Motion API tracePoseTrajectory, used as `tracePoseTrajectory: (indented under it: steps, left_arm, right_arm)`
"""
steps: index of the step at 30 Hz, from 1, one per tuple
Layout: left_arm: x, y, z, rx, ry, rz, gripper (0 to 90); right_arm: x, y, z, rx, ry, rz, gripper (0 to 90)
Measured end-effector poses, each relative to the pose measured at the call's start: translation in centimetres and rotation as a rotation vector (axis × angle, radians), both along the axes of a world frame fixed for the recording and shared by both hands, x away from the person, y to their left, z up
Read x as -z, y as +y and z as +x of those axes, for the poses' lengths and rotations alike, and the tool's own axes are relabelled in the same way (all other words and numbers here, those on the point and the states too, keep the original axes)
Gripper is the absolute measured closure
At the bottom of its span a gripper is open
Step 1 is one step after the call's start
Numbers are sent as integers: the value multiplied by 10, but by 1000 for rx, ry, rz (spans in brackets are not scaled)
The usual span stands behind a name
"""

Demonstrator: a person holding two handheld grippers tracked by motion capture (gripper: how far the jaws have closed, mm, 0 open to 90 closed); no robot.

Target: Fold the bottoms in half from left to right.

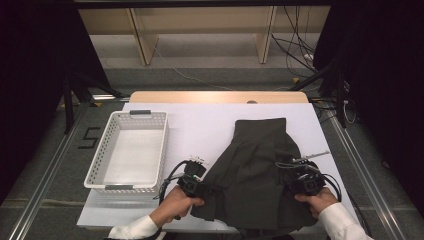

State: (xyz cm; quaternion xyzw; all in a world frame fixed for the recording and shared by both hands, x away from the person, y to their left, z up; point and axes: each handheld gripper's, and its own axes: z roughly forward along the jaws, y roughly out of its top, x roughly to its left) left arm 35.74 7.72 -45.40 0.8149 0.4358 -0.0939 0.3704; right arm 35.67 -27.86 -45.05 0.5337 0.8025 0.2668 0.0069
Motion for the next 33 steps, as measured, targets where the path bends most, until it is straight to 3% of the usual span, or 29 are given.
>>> tracePoseTrajectory:
  steps: [4,6,8,12,15,18,20,23,25,30,33]
  left_arm:
    - [3,21,-3,-31,22,-6,767]
    - [7,22,-3,-24,51,-16,757]
    - [9,16,-6,0,55,-11,749]
    - [11,8,-11,56,77,3,715]
    - [17,3,-13,101,121,18,685]
    - [20,-3,-17,142,140,38,639]
    - [18,-3,-18,139,130,54,569]
    - [10,2,-16,102,87,85,454]
    - [1,8,-14,79,52,104,367]
    - [-21,17,-12,45,-13,155,242]
    - [-35,23,-9,10,-55,123,233]
  right_arm:
    - [1,20,5,-35,2,12,811]
    - [2,27,6,-50,-3,0,795]
    - [1,27,6,-52,4,-19,747]
    - [-4,10,-2,-33,-19,-64,714]
    - [-4,-11,-9,-5,-16,-84,794]
    - [-2,-27,-13,22,-4,-72,802]
    - [-2,-29,-14,25,-2,-74,762]
    - [-9,-32,-12,49,-18,-103,501]
    - [-21,-37,-10,69,-80,-95,408]
    - [-54,-40,2,78,-207,-85,336]
    - [-76,-40,14,75,-255,-37,326]
